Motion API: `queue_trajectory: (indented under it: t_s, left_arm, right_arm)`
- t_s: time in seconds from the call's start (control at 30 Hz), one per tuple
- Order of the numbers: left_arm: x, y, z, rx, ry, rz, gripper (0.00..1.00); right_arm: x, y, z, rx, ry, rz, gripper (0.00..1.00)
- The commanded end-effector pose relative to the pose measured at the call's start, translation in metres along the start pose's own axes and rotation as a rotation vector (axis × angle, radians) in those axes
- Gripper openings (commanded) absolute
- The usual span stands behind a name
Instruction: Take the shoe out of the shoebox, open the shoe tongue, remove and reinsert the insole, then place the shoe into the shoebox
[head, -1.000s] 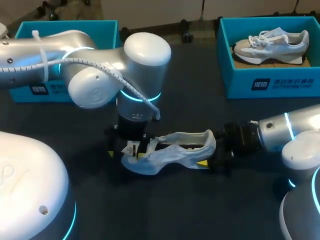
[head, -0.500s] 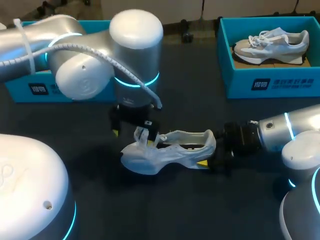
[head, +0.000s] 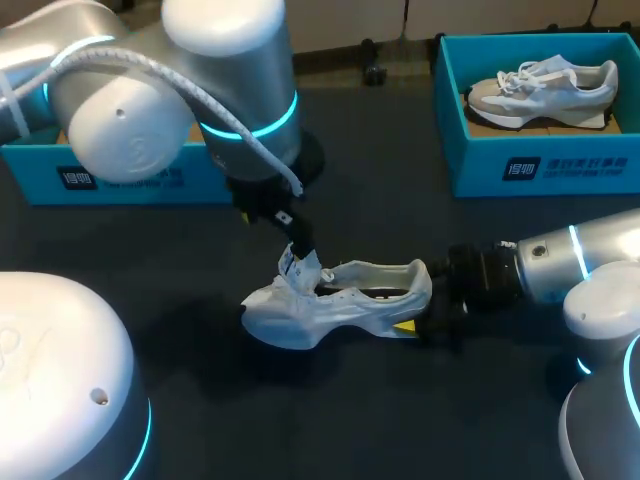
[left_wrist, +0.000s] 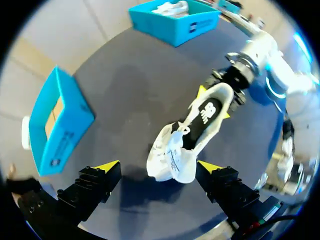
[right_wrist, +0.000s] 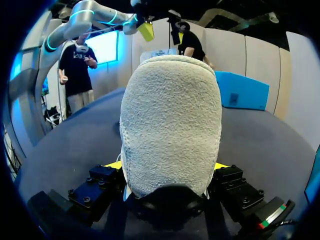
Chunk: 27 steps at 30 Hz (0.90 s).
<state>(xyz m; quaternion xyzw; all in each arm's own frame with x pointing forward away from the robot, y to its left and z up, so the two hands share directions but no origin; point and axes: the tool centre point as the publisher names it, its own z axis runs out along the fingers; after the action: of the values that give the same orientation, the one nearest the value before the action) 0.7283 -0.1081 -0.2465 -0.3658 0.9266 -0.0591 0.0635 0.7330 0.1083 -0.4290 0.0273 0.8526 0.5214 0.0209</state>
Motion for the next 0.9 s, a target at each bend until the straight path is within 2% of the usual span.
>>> queue_trajectory:
  t_s: [0.03,0.47,0.5,0.53,0.6,0.67,0.9]
  left_arm:
    - [-0.005,0.0,-0.016,0.077,0.035,0.491,1.0]
    - [0.015,-0.027,-0.018,0.084,0.033,0.635,1.0]
    - [0.018,-0.029,-0.018,0.078,0.042,0.646,0.78]
    - [0.02,-0.031,-0.017,0.074,0.042,0.653,0.48]
    - [0.024,-0.033,-0.016,0.072,0.036,0.666,0.32]
    - [0.028,-0.037,-0.015,0.07,0.043,0.676,0.0]
    - [0.033,-0.052,-0.014,0.065,0.064,0.628,0.0]
  right_arm:
    - [-0.005,-0.009,0.004,0.002,-0.002,0.0,0.0]
    - [-0.005,-0.009,0.004,0.002,-0.002,0.0,0.0]
    - [-0.005,-0.009,0.004,0.002,-0.002,0.0,0.0]
    - [-0.005,-0.009,0.004,0.002,-0.002,0.0,0.0]
    - [-0.005,-0.009,0.004,0.002,-0.002,0.0,0.0]
    - [-0.005,-0.009,0.004,0.002,-0.002,0.0,0.0]
    - [-0.005,-0.009,0.004,0.002,-0.002,0.0,0.0]
